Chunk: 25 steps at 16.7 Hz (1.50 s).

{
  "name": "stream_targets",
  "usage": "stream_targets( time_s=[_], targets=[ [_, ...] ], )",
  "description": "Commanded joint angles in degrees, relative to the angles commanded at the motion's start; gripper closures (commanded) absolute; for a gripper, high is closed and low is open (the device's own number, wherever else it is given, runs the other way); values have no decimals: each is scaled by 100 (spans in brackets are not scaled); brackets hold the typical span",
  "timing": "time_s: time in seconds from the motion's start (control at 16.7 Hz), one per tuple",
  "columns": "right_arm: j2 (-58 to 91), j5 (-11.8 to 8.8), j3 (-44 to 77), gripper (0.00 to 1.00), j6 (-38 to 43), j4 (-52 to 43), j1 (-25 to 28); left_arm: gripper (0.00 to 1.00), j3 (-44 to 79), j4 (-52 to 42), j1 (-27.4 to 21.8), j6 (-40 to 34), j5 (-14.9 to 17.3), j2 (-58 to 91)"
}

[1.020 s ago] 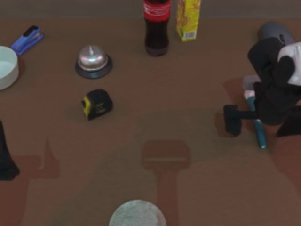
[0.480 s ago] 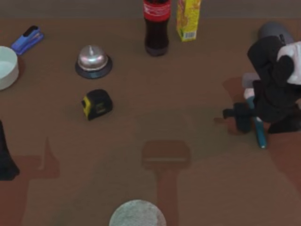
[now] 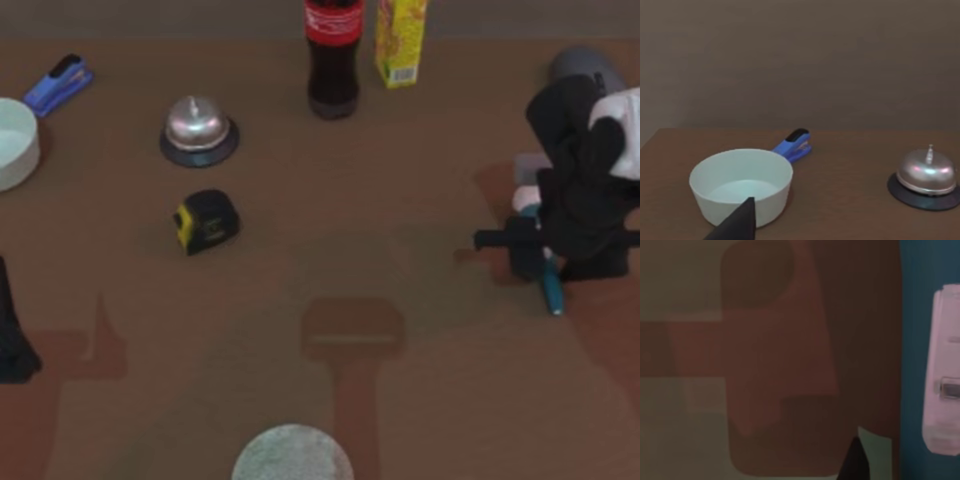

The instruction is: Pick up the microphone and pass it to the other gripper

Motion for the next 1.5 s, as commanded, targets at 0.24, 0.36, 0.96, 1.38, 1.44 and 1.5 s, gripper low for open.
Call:
stream_targets(
  time_s=[0.24, 0.36, 0.96, 1.38, 1.44, 1.5],
  targets=[
    [-73, -156, -73, 100, -87, 376, 12, 0, 0, 0, 0, 0, 0, 0],
    [-170, -365, -179, 100, -195, 917, 16, 0, 0, 0, 0, 0, 0, 0],
    [-1167, -2075, -1446, 100, -1046, 5483, -50, 0, 0, 0, 0, 0, 0, 0],
    [-2042, -3043, -2198, 100, -1598, 8066, -107, 0, 0, 0, 0, 0, 0, 0],
    [-2110, -3104, -2241, 100, -1637, 8200, -111, 0, 0, 0, 0, 0, 0, 0],
    [-2148, -3138, -2265, 100, -1659, 8273, -113, 0, 0, 0, 0, 0, 0, 0]
  ],
)
